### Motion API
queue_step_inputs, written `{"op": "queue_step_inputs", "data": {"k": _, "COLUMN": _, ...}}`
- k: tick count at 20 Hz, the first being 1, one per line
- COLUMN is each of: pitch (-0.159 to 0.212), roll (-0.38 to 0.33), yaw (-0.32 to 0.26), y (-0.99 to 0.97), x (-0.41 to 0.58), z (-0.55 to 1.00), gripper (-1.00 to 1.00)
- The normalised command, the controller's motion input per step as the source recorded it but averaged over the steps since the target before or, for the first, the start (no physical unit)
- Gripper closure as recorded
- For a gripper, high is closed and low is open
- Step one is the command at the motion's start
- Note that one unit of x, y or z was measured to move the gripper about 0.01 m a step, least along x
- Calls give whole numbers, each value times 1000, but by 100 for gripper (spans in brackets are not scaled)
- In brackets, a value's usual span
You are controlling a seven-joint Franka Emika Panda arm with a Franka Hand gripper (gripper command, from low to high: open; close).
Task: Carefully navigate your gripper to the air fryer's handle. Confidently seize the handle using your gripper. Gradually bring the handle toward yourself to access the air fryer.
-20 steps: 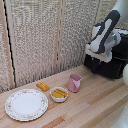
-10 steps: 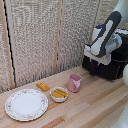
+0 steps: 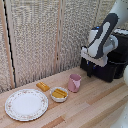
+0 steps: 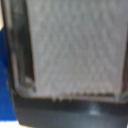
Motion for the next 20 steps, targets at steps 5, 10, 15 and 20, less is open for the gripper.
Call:
{"op": "queue_step_inputs", "data": {"k": 5, "pitch": -5, "roll": -24, "yaw": -226, "y": 649, "x": 0, "z": -97, "gripper": 100}}
{"op": "queue_step_inputs", "data": {"k": 10, "pitch": -4, "roll": -24, "yaw": -209, "y": 683, "x": 0, "z": -98, "gripper": 100}}
{"op": "queue_step_inputs", "data": {"k": 15, "pitch": 0, "roll": -45, "yaw": -128, "y": 585, "x": 6, "z": -75, "gripper": -100}}
{"op": "queue_step_inputs", "data": {"k": 20, "pitch": -38, "roll": -34, "yaw": -9, "y": 31, "x": -13, "z": 176, "gripper": -100}}
